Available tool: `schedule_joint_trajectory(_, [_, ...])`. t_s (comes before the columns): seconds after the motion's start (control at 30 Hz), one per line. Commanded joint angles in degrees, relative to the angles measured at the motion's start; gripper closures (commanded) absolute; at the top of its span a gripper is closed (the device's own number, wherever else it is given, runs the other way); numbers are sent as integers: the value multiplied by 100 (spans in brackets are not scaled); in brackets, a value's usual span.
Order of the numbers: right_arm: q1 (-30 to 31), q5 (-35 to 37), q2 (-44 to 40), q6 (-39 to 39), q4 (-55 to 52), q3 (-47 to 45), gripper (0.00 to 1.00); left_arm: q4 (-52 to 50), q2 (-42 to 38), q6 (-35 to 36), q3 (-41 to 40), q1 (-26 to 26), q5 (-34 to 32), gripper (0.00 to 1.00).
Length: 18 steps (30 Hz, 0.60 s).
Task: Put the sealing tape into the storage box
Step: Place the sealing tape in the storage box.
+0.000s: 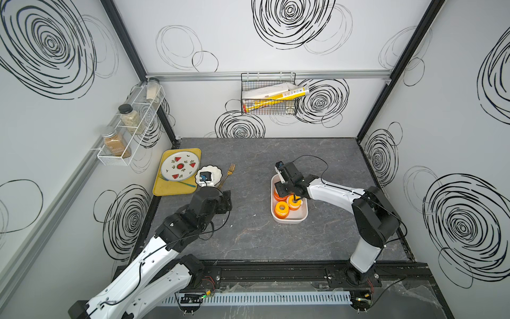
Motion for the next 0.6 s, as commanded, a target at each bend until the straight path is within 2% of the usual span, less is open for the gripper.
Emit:
schedule_joint_trajectory(0.0, [-16, -38, 21, 64, 99, 154, 40, 193, 12, 79, -39, 43, 27, 15])
schedule_joint_trajectory(0.57, [-17, -132, -196, 57, 136, 150, 31, 194, 85, 88, -31, 39, 55, 15])
